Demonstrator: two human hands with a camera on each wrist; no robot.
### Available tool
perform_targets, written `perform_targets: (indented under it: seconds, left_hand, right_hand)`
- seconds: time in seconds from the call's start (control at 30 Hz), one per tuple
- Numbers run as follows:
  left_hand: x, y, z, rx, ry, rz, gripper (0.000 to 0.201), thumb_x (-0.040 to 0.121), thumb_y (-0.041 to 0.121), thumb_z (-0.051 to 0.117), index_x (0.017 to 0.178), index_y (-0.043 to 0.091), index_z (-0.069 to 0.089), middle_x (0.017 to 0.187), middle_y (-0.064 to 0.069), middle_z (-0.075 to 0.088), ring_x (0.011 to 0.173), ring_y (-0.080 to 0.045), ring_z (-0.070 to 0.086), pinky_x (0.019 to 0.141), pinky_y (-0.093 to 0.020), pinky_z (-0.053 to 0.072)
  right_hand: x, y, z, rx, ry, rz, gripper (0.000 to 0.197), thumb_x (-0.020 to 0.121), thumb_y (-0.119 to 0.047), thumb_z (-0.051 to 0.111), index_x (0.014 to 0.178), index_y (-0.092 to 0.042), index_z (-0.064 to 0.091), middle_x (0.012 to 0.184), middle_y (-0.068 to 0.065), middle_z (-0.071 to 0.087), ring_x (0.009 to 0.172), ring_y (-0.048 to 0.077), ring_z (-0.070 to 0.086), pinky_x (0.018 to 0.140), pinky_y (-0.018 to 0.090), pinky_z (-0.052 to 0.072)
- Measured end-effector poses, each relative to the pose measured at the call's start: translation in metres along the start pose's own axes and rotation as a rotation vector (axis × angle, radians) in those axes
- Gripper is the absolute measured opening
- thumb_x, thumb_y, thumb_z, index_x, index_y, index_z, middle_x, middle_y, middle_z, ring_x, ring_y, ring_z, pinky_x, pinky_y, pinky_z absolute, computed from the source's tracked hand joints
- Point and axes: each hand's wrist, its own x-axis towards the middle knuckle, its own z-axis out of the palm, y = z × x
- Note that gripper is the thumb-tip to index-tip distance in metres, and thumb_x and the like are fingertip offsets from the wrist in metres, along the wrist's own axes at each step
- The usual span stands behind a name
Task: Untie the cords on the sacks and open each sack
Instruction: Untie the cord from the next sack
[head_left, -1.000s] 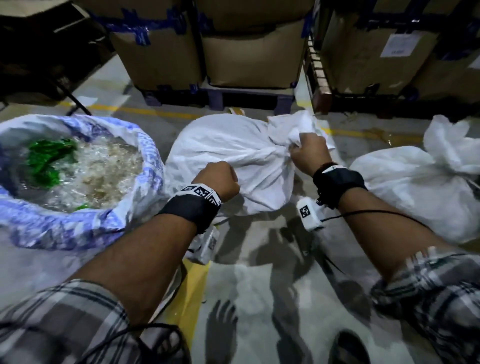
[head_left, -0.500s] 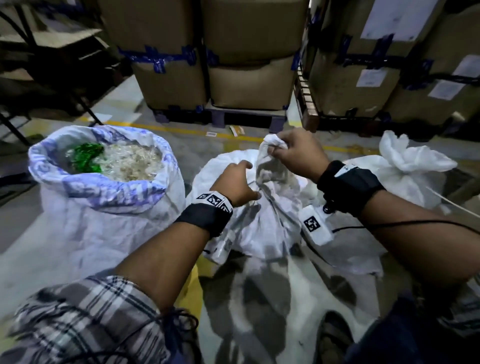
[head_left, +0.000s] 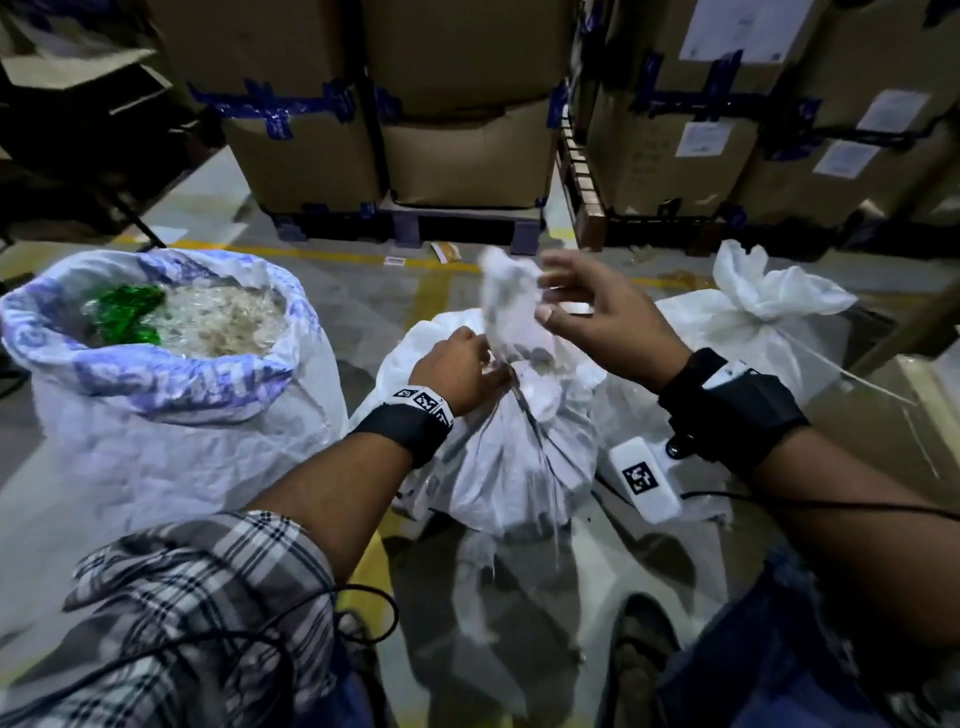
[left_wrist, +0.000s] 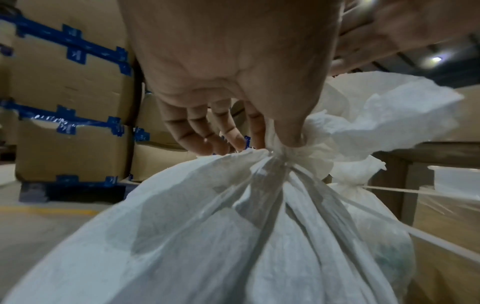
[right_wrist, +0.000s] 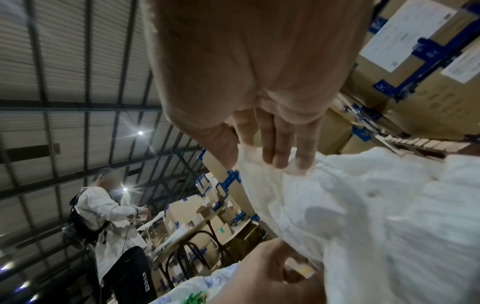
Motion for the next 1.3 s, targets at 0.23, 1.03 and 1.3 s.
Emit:
perform_targets:
  seconds: [0.23,1.03,1.3]
  left_hand:
    - [0.035,0.003,-0.011,-0.243,0.073,-0.235,0.046,0.086,0.040,0.070,0.053,0.012,0.052,0.057,-0.006,0.052,0.080,-0.036,0.065,0.062,-0.030,0.036]
    - [0.044,0.008,-0.027,-0.668,-0.044,-0.166,0.035,0.085,0.019,0.077,0.053,0.019,0.064,0.047,0.008,0.058,0.039,-0.003,0.045,0.040,-0.016,0.032]
    - [0.035,0.002,-0.026,-0.196,-0.111,-0.162,0.062,0.090,0.060,0.062,0.063,0.004,0.068,0.063,-0.010,0.069,0.061,-0.024,0.060,0.067,-0.037,0.051]
  right_hand:
    - [-0.033,0.053,-0.007,-0.181,0.201,0.337,0.033,0.083,-0.026,0.077,0.107,-0.016,0.056,0.099,0.001,0.061,0.090,0.021,0.063,0.082,0.035,0.053]
    - [0.001,0.087,0.012,-0.382,-0.131,-0.060,0.093,0.082,-0.032,0.078,0.158,-0.031,0.024,0.165,0.000,0.024,0.152,0.014,0.023,0.120,0.027,0.026]
    - [0.004,0.099,0.026,-0.498,-0.260,0.037,0.092,0.089,-0.037,0.071,0.160,-0.021,0.015,0.166,0.005,0.019,0.149,0.020,0.029,0.110,0.022,0.029]
